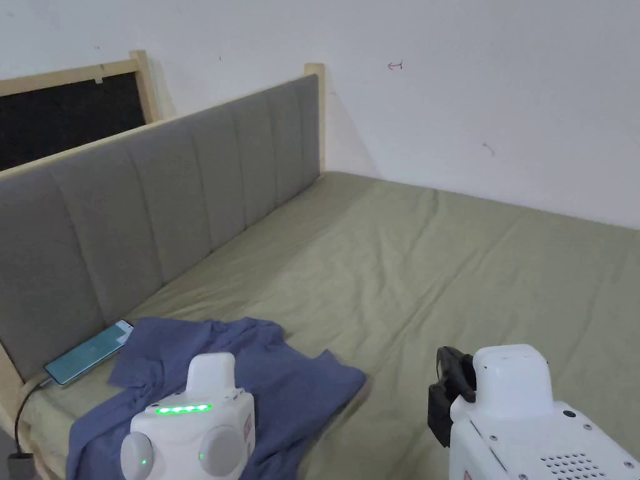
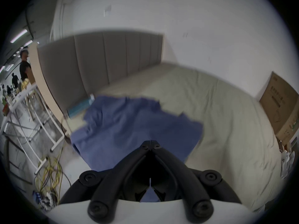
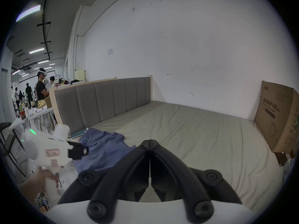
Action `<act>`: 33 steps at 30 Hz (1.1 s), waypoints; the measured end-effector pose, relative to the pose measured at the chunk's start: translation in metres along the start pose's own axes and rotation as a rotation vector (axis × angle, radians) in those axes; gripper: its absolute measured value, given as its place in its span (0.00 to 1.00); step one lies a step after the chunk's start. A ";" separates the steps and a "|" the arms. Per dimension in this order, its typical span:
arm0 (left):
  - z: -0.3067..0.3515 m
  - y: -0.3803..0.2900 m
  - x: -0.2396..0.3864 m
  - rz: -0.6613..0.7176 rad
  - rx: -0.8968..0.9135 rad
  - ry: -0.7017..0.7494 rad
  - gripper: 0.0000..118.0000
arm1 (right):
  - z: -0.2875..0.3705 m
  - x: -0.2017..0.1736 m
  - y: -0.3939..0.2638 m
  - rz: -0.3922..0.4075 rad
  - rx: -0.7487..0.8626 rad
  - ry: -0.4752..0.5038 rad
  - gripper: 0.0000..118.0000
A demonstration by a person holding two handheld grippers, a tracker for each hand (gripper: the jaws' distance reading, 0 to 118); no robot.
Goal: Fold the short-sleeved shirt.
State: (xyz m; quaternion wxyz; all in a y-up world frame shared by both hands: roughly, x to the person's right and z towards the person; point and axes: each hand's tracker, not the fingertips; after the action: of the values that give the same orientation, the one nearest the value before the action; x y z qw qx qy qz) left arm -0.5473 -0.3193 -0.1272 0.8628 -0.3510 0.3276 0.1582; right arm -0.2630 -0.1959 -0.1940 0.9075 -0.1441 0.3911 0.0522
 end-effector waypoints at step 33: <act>-0.108 0.043 -0.016 0.097 -0.225 0.017 0.03 | -0.041 0.070 -0.049 -0.049 -0.254 -0.118 0.00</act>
State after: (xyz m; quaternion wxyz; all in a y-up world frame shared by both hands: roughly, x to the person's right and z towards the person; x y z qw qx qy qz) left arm -0.6296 -0.3669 -0.1965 0.8064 -0.4308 0.3316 0.2329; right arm -0.2331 -0.2560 -0.2605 0.9044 -0.2640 0.3236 0.0873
